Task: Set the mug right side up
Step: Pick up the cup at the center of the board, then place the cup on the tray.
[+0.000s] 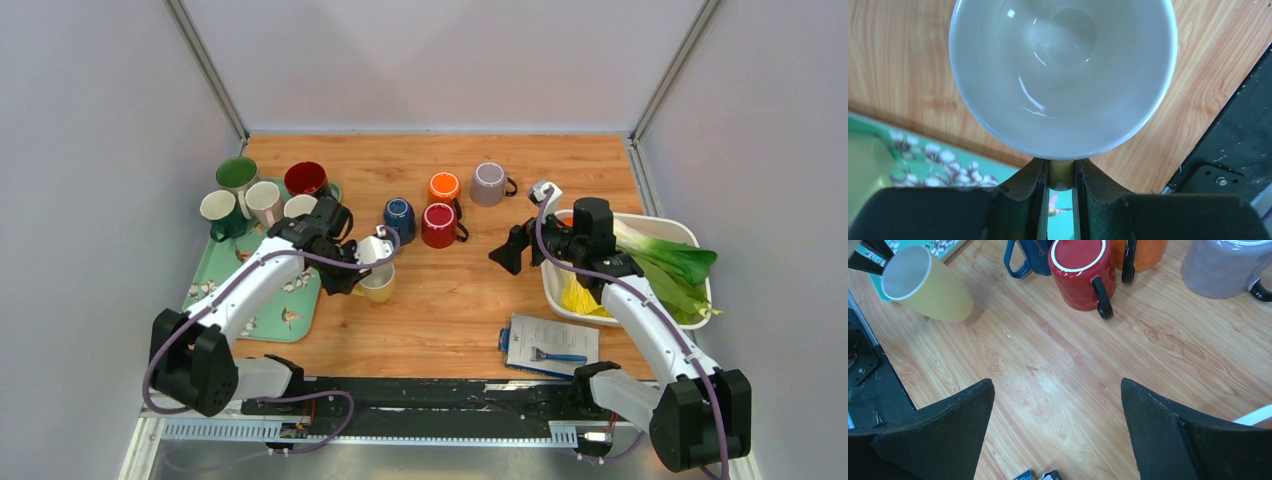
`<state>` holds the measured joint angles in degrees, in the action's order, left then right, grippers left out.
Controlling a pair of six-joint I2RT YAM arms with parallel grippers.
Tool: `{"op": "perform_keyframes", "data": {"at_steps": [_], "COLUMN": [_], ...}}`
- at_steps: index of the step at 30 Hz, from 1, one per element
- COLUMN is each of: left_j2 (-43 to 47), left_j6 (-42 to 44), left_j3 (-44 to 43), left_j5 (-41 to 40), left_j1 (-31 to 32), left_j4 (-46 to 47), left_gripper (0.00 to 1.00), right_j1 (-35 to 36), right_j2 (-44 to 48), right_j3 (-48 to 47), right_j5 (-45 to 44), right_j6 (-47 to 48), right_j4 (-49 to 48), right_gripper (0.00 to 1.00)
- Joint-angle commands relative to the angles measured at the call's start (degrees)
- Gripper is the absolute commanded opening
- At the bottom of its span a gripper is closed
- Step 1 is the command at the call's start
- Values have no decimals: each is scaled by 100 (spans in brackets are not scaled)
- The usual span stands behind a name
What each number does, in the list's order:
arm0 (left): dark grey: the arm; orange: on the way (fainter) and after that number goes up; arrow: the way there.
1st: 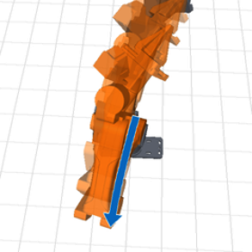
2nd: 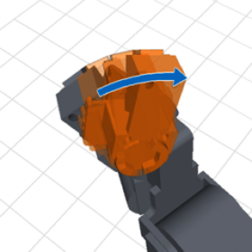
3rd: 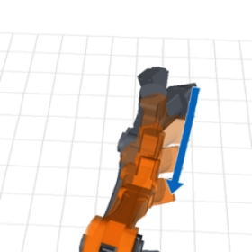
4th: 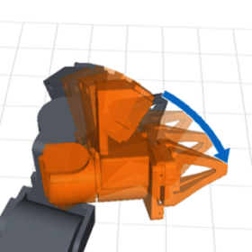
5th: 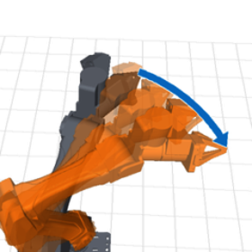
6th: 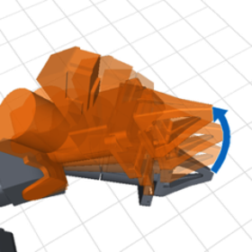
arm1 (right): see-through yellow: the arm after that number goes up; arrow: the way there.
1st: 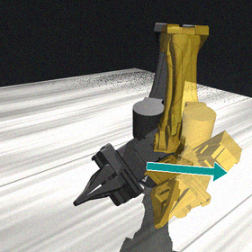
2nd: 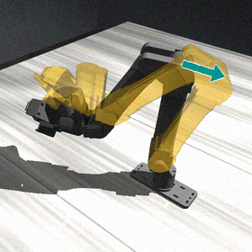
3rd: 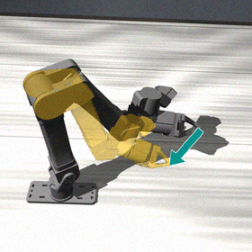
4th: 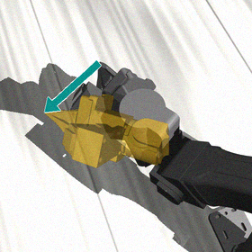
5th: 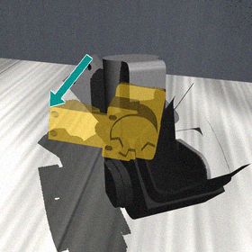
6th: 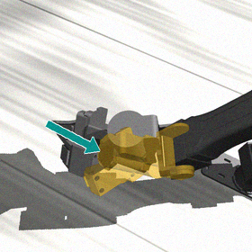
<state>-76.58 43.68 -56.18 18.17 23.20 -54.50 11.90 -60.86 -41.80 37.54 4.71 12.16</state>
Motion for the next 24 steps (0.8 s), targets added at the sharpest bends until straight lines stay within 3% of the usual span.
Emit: {"op": "perform_keyframes", "data": {"at_steps": [1, 6, 12, 18, 24], "left_j2": [777, 1301, 1268, 1107, 1100], "left_j6": [-994, -1975, -2710, -2531, -2310], "left_j3": [-14, -39, -419, -683, -704], "left_j5": [-579, -1296, -1676, -1780, -2243], "left_j1": [-343, -887, -2487, -4263, -4719], "left_j4": [-91, -241, -468, -480, -215], "left_gripper": [0, 0, 0, 0, 0], "right_j1": [-28, -28, -24, -18, 17], "right_j2": [-48, -208, -424, -620, -797], "right_j3": [-29, -123, -216, -329, -419], "right_j5": [124, 122, 165, 181, 228], "right_j6": [-134, -167, -249, -300, -373], "right_j4": [-340, -398, -406, -473, -569], "right_gripper": [100, 100, 100, 100, 99]}}
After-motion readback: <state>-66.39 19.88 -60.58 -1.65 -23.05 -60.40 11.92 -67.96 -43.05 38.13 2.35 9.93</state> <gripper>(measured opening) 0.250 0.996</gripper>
